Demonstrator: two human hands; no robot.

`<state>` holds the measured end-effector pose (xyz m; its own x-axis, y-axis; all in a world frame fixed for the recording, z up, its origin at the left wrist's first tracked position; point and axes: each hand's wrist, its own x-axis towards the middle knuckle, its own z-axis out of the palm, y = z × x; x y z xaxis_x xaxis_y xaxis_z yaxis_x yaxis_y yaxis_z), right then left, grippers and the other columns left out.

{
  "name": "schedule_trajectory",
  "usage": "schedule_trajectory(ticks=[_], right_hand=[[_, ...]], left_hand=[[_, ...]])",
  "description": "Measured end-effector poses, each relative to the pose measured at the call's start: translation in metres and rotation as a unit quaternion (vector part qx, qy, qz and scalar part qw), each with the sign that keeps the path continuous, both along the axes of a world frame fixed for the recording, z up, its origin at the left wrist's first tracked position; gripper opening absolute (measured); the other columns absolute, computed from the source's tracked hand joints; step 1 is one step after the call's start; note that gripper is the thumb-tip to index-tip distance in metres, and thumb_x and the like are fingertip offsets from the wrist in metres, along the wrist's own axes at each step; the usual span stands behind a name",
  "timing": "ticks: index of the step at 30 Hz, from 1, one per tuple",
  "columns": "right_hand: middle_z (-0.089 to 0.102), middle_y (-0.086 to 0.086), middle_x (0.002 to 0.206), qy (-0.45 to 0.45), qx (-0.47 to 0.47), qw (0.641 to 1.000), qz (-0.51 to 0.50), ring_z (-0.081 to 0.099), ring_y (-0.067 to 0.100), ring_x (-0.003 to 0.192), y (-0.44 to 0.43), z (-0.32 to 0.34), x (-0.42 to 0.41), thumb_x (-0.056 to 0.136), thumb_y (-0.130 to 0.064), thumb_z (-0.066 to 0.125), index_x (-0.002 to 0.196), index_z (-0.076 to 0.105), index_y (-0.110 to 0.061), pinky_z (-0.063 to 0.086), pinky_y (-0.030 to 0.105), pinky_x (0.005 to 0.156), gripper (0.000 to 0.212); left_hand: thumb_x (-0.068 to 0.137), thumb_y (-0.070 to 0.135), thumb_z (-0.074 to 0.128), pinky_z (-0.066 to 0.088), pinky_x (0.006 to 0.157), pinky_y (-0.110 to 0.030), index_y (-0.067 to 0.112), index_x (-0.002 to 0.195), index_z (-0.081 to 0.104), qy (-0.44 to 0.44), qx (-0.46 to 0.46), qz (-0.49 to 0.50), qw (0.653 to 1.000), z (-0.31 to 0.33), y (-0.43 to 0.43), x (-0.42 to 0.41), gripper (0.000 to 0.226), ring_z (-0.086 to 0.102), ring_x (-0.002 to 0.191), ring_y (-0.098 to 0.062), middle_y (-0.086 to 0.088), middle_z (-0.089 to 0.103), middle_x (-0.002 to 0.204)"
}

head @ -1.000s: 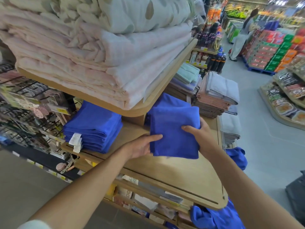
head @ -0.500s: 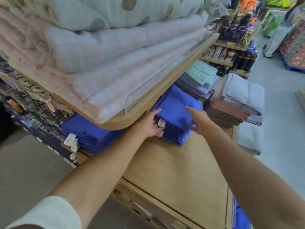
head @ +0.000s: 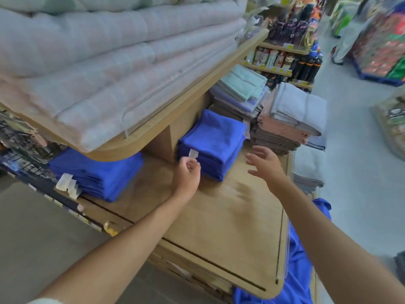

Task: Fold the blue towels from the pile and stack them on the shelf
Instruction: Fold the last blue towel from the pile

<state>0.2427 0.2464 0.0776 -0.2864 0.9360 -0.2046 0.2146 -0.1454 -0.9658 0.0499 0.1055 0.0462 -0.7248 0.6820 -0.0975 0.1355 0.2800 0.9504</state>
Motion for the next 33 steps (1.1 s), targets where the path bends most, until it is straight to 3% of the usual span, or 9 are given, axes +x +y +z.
schedule_trajectory(ticks=[4,8,12,16,20,22,27,30,33], right_hand=[[0.073,-0.007,0.098,-0.078,0.100,0.989,-0.071,0.073,0.007,0.073,-0.026,-0.018,0.092,0.093,-0.019,0.065,0.100,0.070,-0.029,0.053,0.022,0.061,0.014],[0.073,-0.002,0.099,-0.211,0.099,0.961,-0.150,0.069,0.019,0.094,-0.058,-0.073,0.168,0.092,-0.009,0.064,0.098,0.072,-0.019,0.049,0.022,0.073,0.013],[0.067,0.012,0.119,-0.318,-0.074,0.943,-0.067,0.068,0.026,0.090,-0.094,-0.141,0.205,0.092,-0.007,0.063,0.133,0.059,-0.004,0.058,0.035,0.077,0.041],[0.063,0.009,0.128,-0.391,-0.151,0.906,0.067,0.067,0.029,0.110,-0.131,-0.181,0.205,0.086,-0.038,0.073,0.148,0.040,-0.013,0.053,0.039,0.086,0.074],[0.060,-0.005,0.086,-0.454,-0.061,0.888,0.046,0.056,0.016,0.078,-0.149,-0.196,0.207,0.082,-0.040,0.065,0.092,0.058,-0.020,0.050,0.039,0.069,0.023],[0.048,-0.004,0.066,-0.433,-0.002,0.901,0.010,0.044,0.015,0.061,-0.150,-0.191,0.210,0.077,-0.036,0.062,0.062,0.041,-0.019,0.040,0.038,0.056,0.031],[0.046,-0.006,0.060,-0.142,-0.075,0.986,-0.052,0.041,0.014,0.062,-0.143,-0.128,0.219,0.060,-0.045,0.054,0.062,0.046,-0.018,0.034,0.035,0.062,0.029],[0.077,0.000,0.090,0.007,-0.150,0.985,-0.083,0.071,0.021,0.083,-0.147,-0.084,0.225,0.073,-0.034,0.060,0.081,0.078,-0.015,0.053,0.029,0.070,0.028],[0.075,0.018,0.114,0.170,-0.187,0.964,-0.084,0.074,0.027,0.102,-0.155,-0.040,0.222,0.083,-0.028,0.060,0.110,0.079,-0.012,0.060,0.031,0.073,0.037]], left_hand=[[0.085,0.023,0.056,0.050,0.080,-0.032,0.032,0.093,0.065,0.218,-0.004,-0.259,0.941,-0.028,-0.024,0.067,0.015,0.060,0.093,-0.009,0.014,0.062,0.102],[0.088,0.026,0.059,0.041,0.107,-0.035,0.027,0.107,0.069,0.350,0.016,-0.409,0.843,-0.051,-0.017,0.115,0.022,0.053,0.121,-0.016,0.005,0.061,0.126],[0.094,0.045,0.045,0.016,0.124,-0.042,0.037,0.126,0.057,0.443,-0.042,-0.419,0.791,-0.067,-0.011,0.135,0.035,0.032,0.145,-0.012,0.012,0.045,0.149],[0.093,0.049,0.043,0.019,0.123,-0.042,0.042,0.118,0.054,0.468,-0.027,-0.409,0.783,-0.072,-0.010,0.134,0.029,0.035,0.142,-0.008,0.018,0.047,0.144],[0.093,0.049,0.045,0.019,0.123,-0.040,0.047,0.114,0.049,0.469,-0.015,-0.399,0.788,-0.072,-0.011,0.136,0.022,0.036,0.139,-0.005,0.022,0.047,0.139],[0.092,0.049,0.046,0.017,0.122,-0.038,0.047,0.112,0.049,0.469,-0.010,-0.396,0.789,-0.070,-0.011,0.136,0.021,0.037,0.138,-0.004,0.023,0.047,0.137],[0.092,0.048,0.045,0.018,0.124,-0.041,0.045,0.114,0.053,0.452,-0.014,-0.407,0.794,-0.063,-0.014,0.137,0.024,0.035,0.139,-0.004,0.022,0.047,0.139],[0.093,0.043,0.050,0.020,0.124,-0.040,0.039,0.113,0.060,0.425,-0.011,-0.415,0.805,-0.055,-0.017,0.138,0.023,0.039,0.137,-0.005,0.018,0.052,0.137],[0.095,0.038,0.055,0.041,0.107,-0.037,0.032,0.105,0.067,0.355,0.028,-0.427,0.831,-0.040,-0.029,0.146,0.016,0.052,0.115,-0.005,0.016,0.061,0.115]])
